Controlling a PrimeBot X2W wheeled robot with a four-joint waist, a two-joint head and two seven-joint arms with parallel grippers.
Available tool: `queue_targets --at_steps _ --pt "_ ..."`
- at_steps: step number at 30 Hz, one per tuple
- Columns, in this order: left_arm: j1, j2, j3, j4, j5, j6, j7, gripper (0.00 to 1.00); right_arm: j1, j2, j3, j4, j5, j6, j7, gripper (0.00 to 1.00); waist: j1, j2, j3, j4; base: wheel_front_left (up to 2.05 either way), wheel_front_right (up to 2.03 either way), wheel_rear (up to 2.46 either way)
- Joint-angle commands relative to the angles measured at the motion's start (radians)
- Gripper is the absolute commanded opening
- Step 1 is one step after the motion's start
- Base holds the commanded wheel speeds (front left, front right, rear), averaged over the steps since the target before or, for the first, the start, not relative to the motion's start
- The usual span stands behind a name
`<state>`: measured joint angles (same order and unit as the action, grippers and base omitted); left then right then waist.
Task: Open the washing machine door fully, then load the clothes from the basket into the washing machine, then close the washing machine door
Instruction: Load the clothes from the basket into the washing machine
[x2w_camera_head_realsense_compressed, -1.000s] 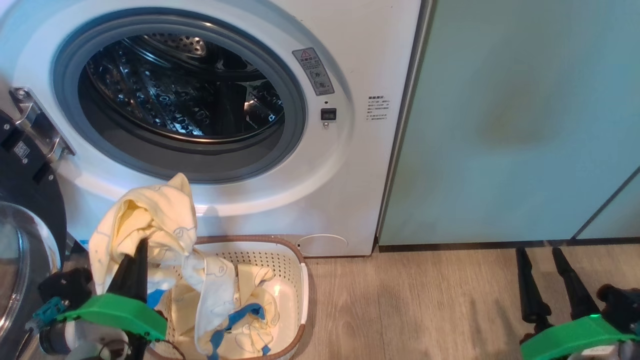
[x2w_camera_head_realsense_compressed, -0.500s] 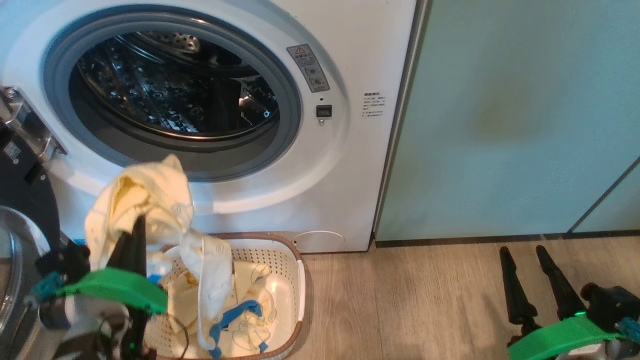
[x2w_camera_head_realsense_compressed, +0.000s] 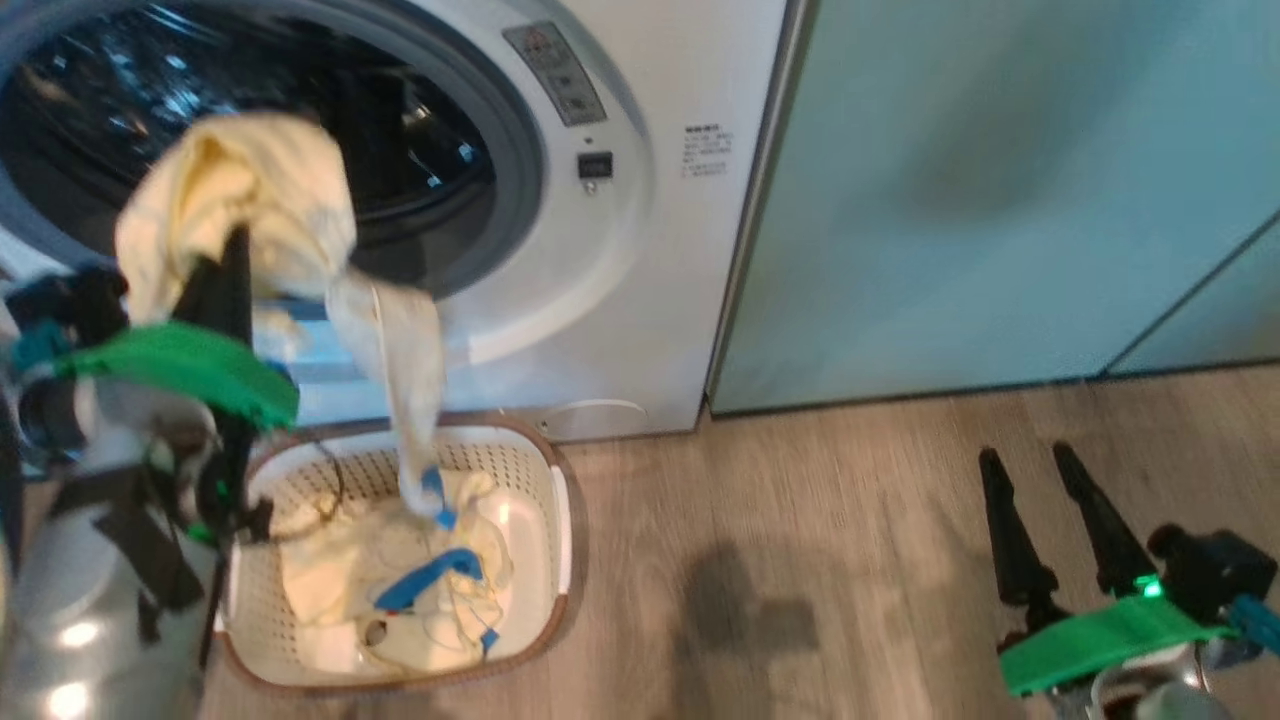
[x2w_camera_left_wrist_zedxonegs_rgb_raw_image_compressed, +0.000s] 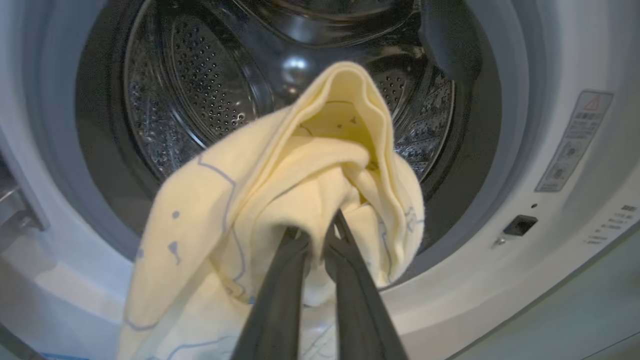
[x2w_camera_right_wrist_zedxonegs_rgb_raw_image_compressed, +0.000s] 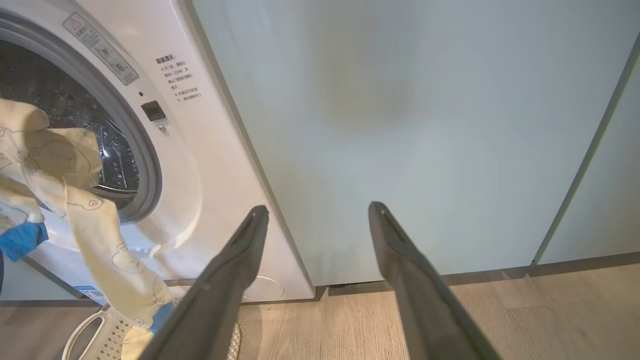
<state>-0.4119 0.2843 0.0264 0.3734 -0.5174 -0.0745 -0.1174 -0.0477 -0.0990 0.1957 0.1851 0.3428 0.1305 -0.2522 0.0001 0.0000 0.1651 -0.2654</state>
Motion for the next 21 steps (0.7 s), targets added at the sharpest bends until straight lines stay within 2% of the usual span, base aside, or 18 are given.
queue_targets --at_steps 1,10,16,21 --pt "-0.085 0.051 0.032 -0.022 0.013 0.004 0.005 0.00 -0.049 -0.004 0.014 -0.035 -0.001 0.000 -0.010 1.00 -0.0001 0.0000 0.054 -0.031 0.00 0.00 0.00" --pt "-0.322 0.089 0.017 0.136 0.026 0.014 0.026 0.00 -0.115 0.019 0.008 -0.051 0.008 0.000 -0.010 1.00 -0.0001 0.0000 0.197 -0.080 0.00 0.00 0.00" --pt "-0.495 0.109 -0.027 0.266 0.067 0.014 0.033 0.00 -0.163 0.028 -0.003 -0.064 0.010 0.000 -0.010 1.00 -0.0001 0.0000 0.280 -0.096 0.00 0.00 0.00" --pt "-0.632 0.126 -0.071 0.378 0.093 0.002 0.083 0.00 -0.195 0.035 -0.002 -0.071 0.012 0.000 -0.010 1.00 -0.0001 0.0000 0.345 -0.107 0.00 0.00 0.00"
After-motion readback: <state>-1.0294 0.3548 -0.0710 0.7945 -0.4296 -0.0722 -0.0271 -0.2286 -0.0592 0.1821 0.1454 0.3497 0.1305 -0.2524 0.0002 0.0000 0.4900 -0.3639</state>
